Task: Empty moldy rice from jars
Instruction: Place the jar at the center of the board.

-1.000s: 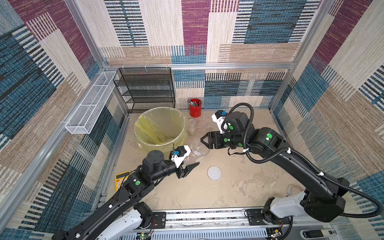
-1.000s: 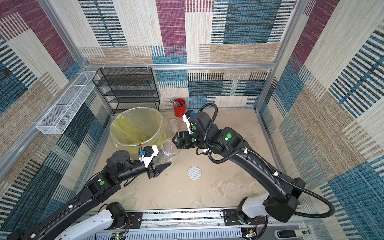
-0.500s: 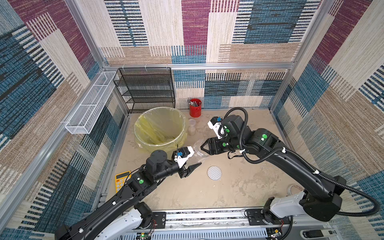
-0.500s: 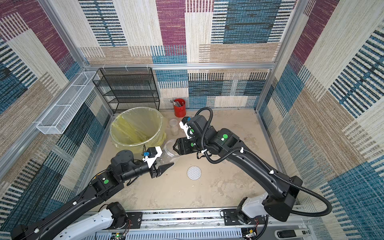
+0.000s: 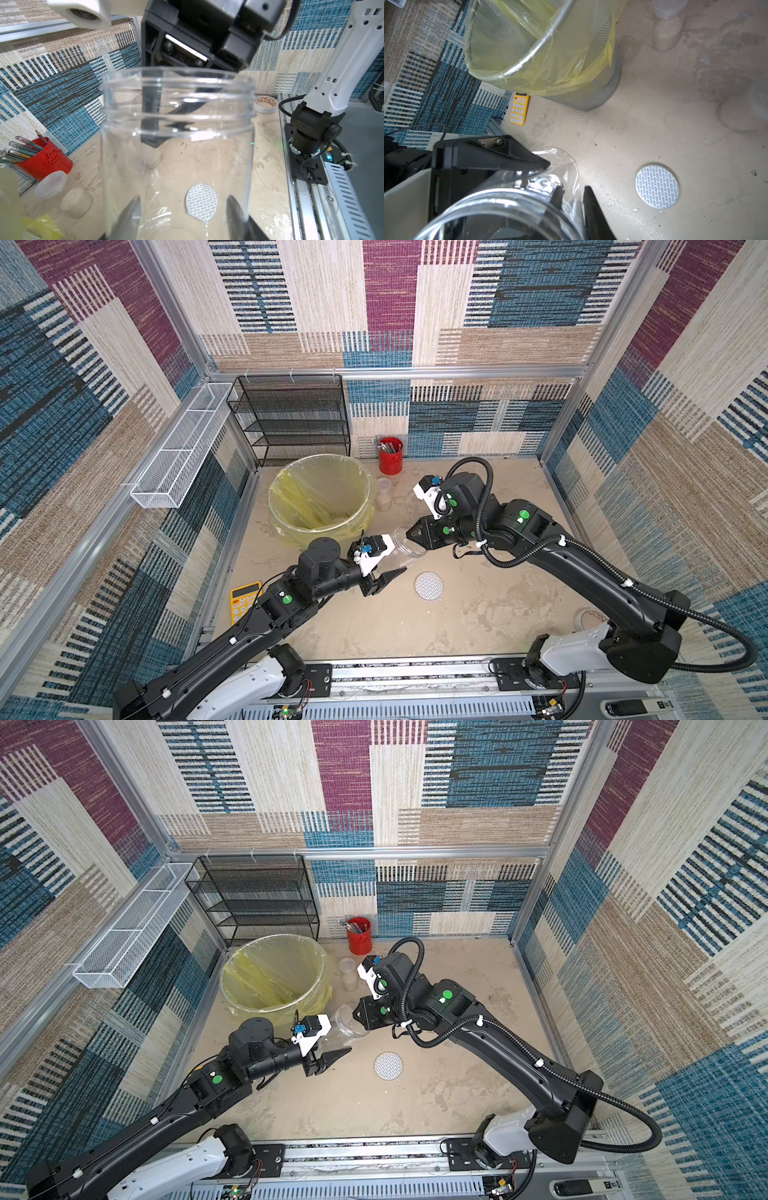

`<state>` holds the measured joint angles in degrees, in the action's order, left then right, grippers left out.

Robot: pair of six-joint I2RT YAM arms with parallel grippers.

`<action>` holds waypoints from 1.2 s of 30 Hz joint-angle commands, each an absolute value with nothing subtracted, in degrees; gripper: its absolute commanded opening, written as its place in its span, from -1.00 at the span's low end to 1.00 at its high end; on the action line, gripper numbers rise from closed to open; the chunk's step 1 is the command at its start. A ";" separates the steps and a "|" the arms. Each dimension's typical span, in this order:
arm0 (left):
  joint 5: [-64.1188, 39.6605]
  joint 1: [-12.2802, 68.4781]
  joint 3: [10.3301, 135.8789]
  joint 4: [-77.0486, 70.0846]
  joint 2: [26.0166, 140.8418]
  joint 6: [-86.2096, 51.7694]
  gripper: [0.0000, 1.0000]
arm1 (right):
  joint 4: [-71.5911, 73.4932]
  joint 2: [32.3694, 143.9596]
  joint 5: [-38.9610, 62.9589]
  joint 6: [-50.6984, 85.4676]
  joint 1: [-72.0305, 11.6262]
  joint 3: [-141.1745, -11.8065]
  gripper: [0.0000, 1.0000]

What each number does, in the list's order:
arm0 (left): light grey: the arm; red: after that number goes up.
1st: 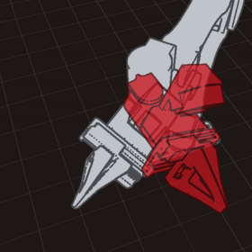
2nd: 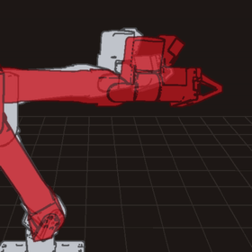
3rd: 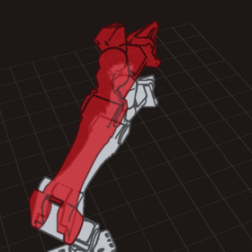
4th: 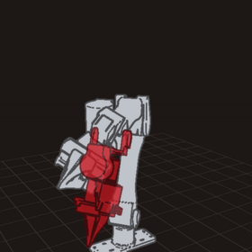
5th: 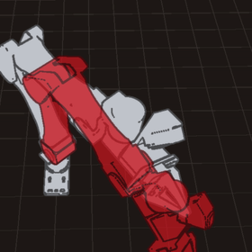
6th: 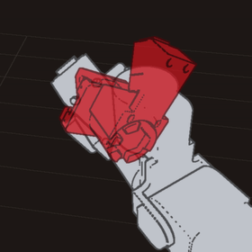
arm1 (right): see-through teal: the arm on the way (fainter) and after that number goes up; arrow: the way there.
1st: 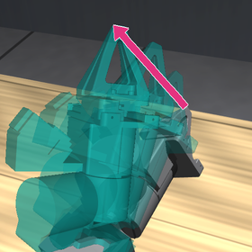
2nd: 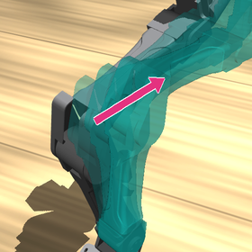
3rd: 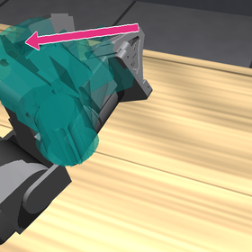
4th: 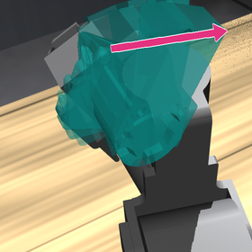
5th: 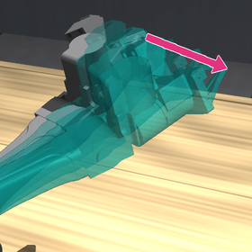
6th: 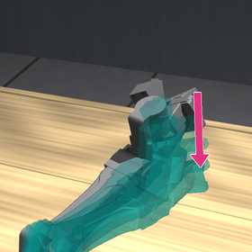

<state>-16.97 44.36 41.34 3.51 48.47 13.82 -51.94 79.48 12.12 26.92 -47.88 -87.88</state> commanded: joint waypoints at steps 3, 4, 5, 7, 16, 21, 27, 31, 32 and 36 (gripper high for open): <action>-15.89 44.30 42.67 -1.51 48.67 12.78 -0.53 | -52.62 78.20 11.42 25.93 -48.00 -87.55 -0.75; -15.83 44.29 42.79 -1.19 48.76 12.88 -0.48 | -52.52 77.94 11.25 25.93 -47.97 -87.40 -0.77; -15.73 44.30 43.12 -0.91 48.94 12.98 -0.44 | -52.41 77.61 11.05 25.84 -47.98 -87.25 -0.84; -16.03 44.30 43.95 0.10 49.34 13.34 -0.36 | -52.62 77.17 10.26 25.84 -47.91 -87.00 -0.90; -16.89 44.30 46.37 4.05 50.59 14.76 0.00 | -53.51 75.37 7.93 25.41 -47.31 -87.68 -0.96; -17.23 44.30 46.91 5.84 50.53 15.78 0.06 | -53.31 73.90 7.18 25.44 -46.07 -87.74 -0.97; -18.46 44.30 48.14 6.50 50.79 15.55 0.21 | -53.16 73.21 7.34 25.05 -44.58 -87.37 -0.99; -18.20 44.35 48.35 7.58 50.82 16.04 0.31 | -52.94 73.19 7.38 24.71 -43.90 -86.94 -0.99; -18.11 44.35 48.34 7.72 50.81 15.91 0.55 | -53.04 73.18 7.29 24.61 -43.78 -87.01 -0.99; -17.82 44.37 48.03 7.73 50.52 15.91 0.59 | -52.72 73.30 7.79 24.17 -43.07 -87.11 -0.99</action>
